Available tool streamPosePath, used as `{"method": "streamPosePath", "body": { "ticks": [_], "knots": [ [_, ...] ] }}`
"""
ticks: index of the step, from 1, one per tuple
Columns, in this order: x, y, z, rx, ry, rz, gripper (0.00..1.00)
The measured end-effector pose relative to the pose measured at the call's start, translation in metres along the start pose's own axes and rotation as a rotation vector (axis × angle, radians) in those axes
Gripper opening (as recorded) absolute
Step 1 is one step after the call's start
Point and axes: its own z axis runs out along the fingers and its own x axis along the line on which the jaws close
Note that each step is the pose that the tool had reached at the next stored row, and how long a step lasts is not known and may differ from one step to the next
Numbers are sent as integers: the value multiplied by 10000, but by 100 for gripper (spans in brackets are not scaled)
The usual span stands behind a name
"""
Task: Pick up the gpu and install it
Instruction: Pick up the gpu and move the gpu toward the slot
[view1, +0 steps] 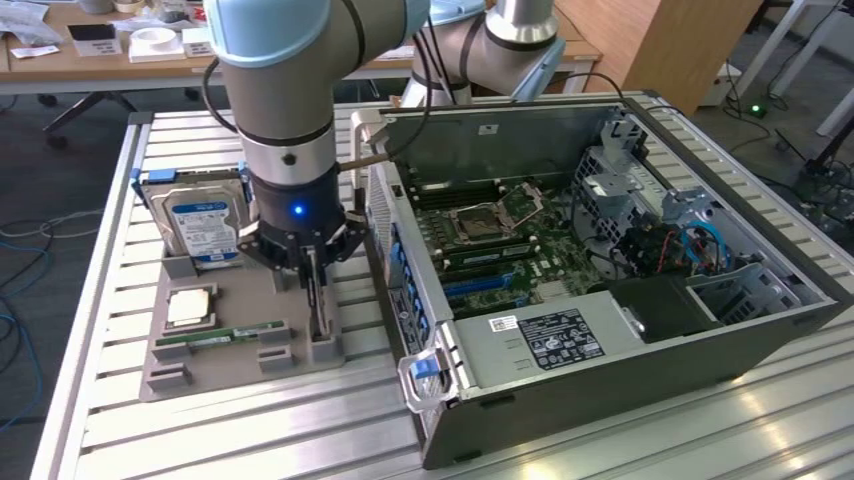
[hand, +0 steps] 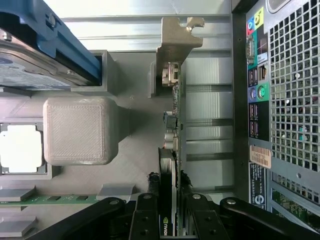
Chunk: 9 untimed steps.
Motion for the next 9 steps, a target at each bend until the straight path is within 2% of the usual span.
{"method": "streamPosePath", "body": {
  "ticks": [9],
  "knots": [
    [-3, 5, -117, 0, 0, 0, 26]
  ]
}}
